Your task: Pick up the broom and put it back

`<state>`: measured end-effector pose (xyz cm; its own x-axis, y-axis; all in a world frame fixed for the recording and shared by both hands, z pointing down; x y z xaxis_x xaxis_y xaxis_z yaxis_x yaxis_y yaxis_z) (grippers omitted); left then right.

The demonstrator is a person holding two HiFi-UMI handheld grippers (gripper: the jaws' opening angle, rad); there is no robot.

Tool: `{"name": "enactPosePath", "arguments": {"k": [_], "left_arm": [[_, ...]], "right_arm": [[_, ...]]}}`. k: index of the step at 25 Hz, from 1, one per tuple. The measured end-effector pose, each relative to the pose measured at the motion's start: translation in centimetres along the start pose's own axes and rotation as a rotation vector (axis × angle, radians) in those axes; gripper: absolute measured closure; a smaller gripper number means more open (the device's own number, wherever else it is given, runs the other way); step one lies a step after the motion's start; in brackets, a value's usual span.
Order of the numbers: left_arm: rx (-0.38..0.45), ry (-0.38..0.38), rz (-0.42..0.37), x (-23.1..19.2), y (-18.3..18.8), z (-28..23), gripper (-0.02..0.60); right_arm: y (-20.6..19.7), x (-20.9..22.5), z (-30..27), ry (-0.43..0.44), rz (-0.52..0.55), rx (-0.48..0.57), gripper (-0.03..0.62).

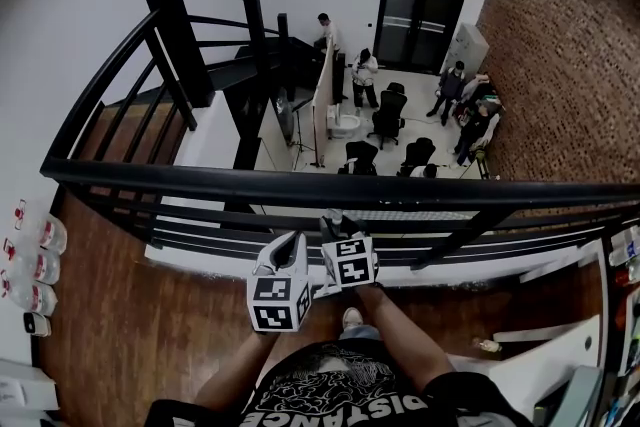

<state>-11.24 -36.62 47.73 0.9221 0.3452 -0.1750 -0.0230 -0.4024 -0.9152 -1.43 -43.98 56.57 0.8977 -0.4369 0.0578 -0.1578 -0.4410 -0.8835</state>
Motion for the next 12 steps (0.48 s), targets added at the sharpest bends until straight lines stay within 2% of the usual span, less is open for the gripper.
{"name": "enactPosePath", "arguments": {"k": [5, 12], "left_arm": [[0.0, 0.003, 0.004, 0.04, -0.1, -0.07, 0.577], [0.0, 0.009, 0.006, -0.32, -0.36, -0.07, 0.577]], "right_arm": [[-0.26, 0.1, -0.17, 0.01, 0.002, -0.005, 0.479], [-0.9, 0.09, -0.45, 0.022, -0.005, -0.019, 0.434]]}}
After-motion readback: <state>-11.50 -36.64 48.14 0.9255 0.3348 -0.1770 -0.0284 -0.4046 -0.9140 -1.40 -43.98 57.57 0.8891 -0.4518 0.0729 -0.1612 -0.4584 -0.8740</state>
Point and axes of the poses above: the fingertips, and each gripper's own axes: z backward along the fingers, x to its right, y out of its top, the point moved 5 cm from there along z, backward along the fingers, and after that the axes turned 2 degrees about -y, right-handed, at the moved point
